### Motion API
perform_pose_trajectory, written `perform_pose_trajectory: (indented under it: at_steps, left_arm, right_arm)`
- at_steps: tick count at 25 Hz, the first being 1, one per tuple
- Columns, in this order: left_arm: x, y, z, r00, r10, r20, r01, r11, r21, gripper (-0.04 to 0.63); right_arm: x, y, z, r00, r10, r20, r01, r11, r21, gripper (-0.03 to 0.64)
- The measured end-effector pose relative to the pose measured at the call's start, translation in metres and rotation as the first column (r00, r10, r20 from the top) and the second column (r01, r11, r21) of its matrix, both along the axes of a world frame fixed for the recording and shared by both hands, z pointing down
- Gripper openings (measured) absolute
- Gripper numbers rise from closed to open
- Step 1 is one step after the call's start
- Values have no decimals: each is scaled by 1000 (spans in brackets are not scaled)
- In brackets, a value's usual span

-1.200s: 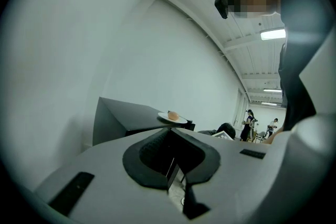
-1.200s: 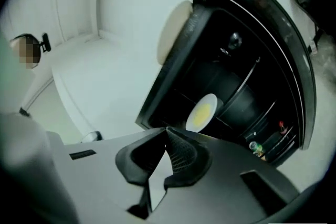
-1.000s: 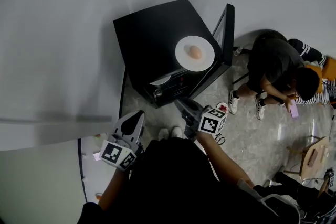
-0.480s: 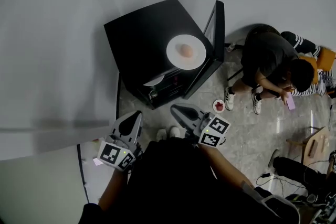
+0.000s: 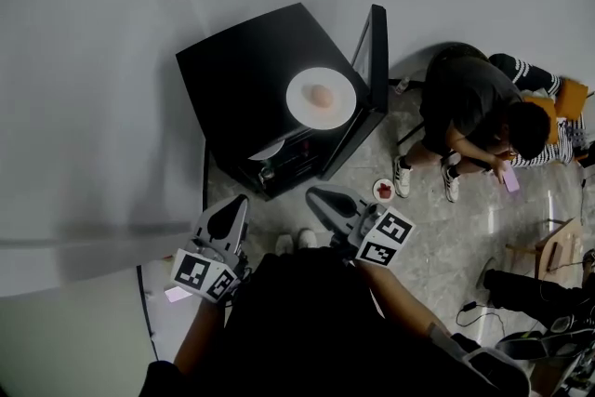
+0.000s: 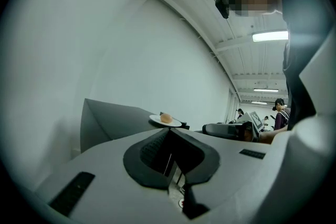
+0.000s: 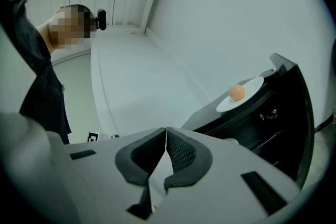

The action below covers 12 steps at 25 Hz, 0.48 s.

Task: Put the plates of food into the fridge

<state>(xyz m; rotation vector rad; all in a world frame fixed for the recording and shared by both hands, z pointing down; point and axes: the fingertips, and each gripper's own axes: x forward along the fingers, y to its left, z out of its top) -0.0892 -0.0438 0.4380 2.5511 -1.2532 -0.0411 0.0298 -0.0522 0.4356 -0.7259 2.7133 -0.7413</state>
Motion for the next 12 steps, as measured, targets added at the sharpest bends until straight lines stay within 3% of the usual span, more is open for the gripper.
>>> perform_pose_trajectory:
  at_steps: [6,12]
  left_arm:
    - [4,-10,1,999,4,33,-4,1000,2,25]
    - [9,-19,0,999,13,31,-13,1000,8,25]
  right_arm:
    - [16,-22,3,997,60,48,-55,995,-87,28]
    - [37,-52,8,962,142,235,-78,962,-261,29]
